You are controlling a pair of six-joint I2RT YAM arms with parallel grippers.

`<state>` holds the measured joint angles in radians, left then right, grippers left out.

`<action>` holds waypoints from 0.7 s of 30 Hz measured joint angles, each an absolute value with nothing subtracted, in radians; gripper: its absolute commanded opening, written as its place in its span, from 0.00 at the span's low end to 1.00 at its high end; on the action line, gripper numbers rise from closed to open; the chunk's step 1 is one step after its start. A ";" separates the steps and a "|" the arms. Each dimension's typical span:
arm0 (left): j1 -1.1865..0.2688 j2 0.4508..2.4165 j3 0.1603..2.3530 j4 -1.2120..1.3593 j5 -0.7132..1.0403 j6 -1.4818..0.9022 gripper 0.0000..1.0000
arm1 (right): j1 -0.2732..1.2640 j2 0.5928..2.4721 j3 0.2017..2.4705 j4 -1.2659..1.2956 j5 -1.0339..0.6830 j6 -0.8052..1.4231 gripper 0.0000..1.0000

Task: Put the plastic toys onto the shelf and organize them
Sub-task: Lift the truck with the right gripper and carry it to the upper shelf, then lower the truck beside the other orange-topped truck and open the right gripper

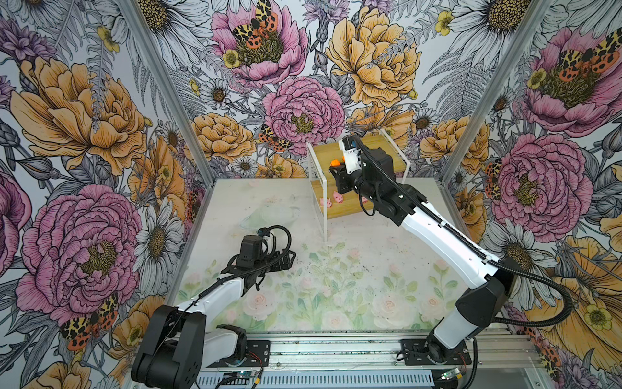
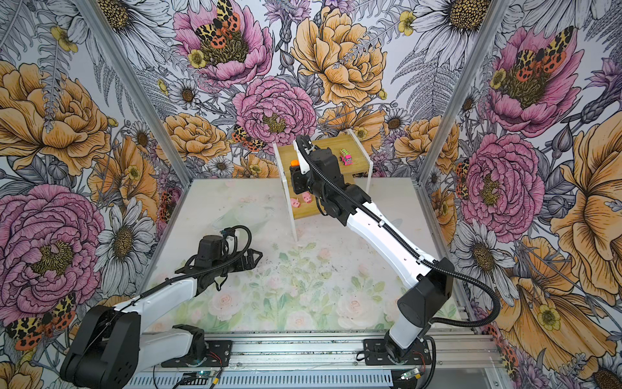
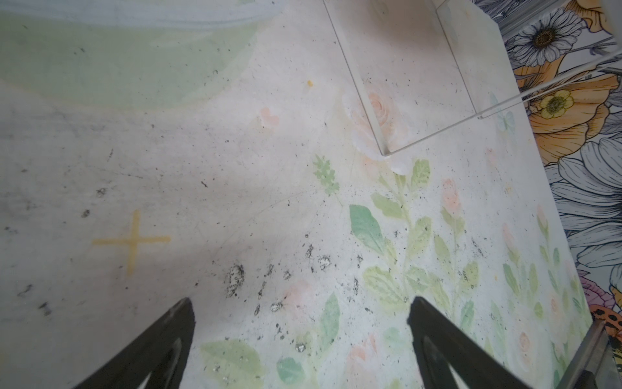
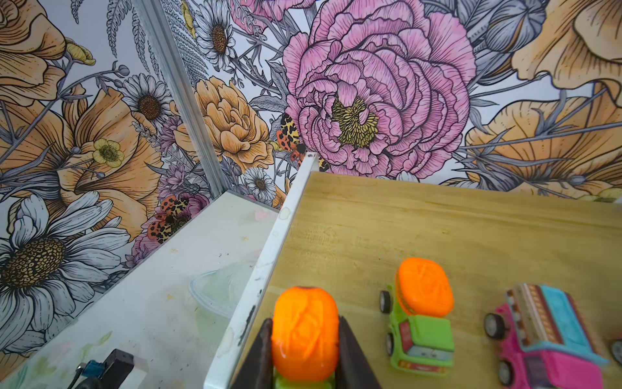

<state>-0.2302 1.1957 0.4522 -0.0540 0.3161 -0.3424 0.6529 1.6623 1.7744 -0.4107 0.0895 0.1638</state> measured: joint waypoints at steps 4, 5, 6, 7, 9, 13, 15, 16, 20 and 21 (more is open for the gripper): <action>-0.230 1.196 0.452 -0.054 0.316 -0.342 0.99 | 0.658 1.683 1.789 -0.411 0.093 0.165 0.17; -0.230 1.196 0.452 -0.054 0.316 -0.342 0.99 | 0.658 1.687 1.792 -0.411 0.096 0.166 0.17; -0.230 1.196 0.452 -0.054 0.316 -0.342 0.99 | 0.658 1.693 1.798 -0.412 0.100 0.167 0.17; -0.230 1.196 0.452 -0.054 0.316 -0.342 0.99 | 0.658 1.698 1.803 -0.412 0.102 0.167 0.17; -0.230 1.196 0.452 -0.054 0.316 -0.342 0.99 | 0.658 1.710 1.813 -0.413 0.109 0.168 0.17; -0.230 1.196 0.452 -0.054 0.316 -0.342 0.99 | 0.655 1.736 1.836 -0.413 0.120 0.183 0.17; -0.230 1.196 0.452 -0.054 0.316 -0.342 0.99 | 0.655 1.745 1.845 -0.414 0.130 0.191 0.17; -0.230 1.196 0.452 -0.054 0.316 -0.342 0.99 | 0.654 1.750 1.849 -0.414 0.134 0.193 0.17; -0.230 1.195 0.452 -0.054 0.316 -0.342 0.99 | 0.651 1.769 1.864 -0.415 0.155 0.194 0.17; -0.230 1.196 0.452 -0.054 0.316 -0.342 0.99 | 0.649 1.773 1.865 -0.415 0.158 0.195 0.17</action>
